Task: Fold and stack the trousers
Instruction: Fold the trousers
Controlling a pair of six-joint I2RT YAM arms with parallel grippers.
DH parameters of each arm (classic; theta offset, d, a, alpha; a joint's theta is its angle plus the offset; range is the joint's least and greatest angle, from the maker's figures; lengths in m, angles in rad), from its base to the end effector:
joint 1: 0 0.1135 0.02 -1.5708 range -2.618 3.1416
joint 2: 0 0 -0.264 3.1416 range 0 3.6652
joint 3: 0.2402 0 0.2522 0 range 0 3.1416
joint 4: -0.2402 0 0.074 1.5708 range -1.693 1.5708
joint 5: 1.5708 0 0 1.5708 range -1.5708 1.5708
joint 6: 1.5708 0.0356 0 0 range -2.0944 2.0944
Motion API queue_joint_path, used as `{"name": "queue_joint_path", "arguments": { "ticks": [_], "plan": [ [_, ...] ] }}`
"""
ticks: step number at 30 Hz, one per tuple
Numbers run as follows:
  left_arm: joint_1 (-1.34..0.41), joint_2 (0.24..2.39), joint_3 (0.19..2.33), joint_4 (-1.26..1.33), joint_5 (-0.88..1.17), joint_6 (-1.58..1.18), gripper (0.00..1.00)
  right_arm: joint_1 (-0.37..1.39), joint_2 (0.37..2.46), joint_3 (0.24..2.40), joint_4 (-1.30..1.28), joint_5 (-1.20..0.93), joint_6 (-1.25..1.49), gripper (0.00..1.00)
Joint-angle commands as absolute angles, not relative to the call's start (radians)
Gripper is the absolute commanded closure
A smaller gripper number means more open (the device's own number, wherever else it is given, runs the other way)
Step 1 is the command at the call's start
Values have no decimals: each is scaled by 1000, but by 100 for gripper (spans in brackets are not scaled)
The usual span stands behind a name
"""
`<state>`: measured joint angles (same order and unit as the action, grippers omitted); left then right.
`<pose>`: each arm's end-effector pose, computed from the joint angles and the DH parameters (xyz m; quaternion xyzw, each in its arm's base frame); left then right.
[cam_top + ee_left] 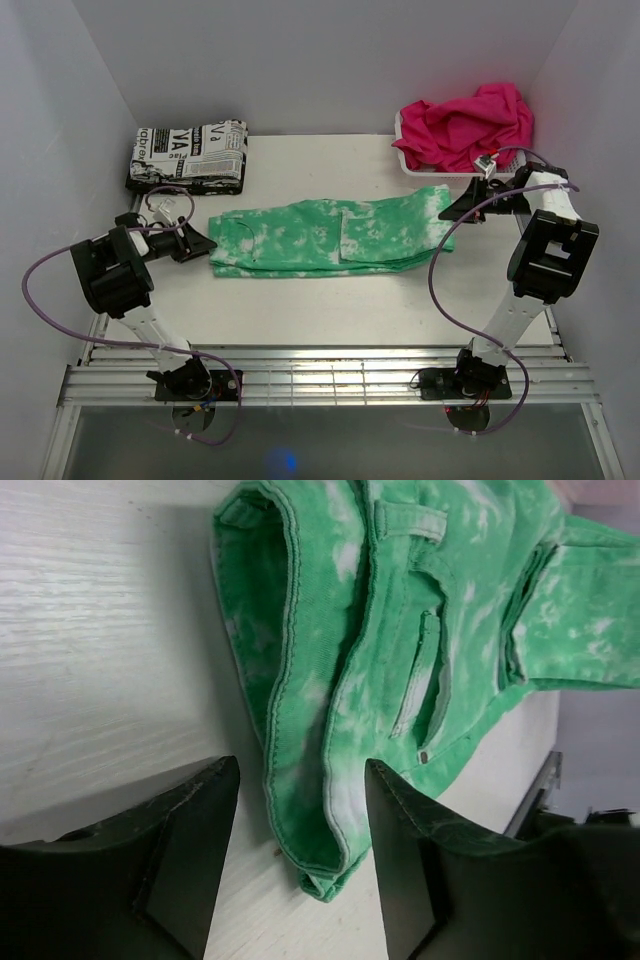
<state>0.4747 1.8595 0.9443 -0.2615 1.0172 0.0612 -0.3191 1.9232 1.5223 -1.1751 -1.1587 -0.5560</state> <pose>0.3053 0.1228 0.1234 -0.0825 0.8579 -0.4152 0.2913 0.3517 -0.0818 0.2327 -0.0975 0.8311 0.4968 0.2300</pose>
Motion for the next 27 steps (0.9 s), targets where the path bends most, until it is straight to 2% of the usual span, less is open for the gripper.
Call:
{"name": "queue_joint_path", "arguments": {
  "ticks": [1,4,8,9,12,19,24,27],
  "plan": [
    [450,1891,920,-258,1045,58,35,-305,1908,1586,-1200,-1319,-510,92],
    [411,1893,910,-267,1052,69,51,-270,1882,1577,-1117,-1322,-375,92],
    [350,1885,899,-276,1066,81,70,-221,1807,1525,-799,-1289,-113,92],
    [341,1884,896,-278,1066,83,82,-195,1795,1519,-751,-1281,-71,92],
    [307,1881,874,-267,1060,72,100,-129,1744,1464,-520,-1278,134,92],
    [285,1882,864,-270,1046,75,100,67,1672,1303,73,-1244,613,92],
    [287,1882,871,-282,1039,86,100,214,1746,1304,161,-1155,672,92],
    [285,1875,870,-293,1031,109,100,282,1795,1285,317,-1132,777,92]
  ]
}}
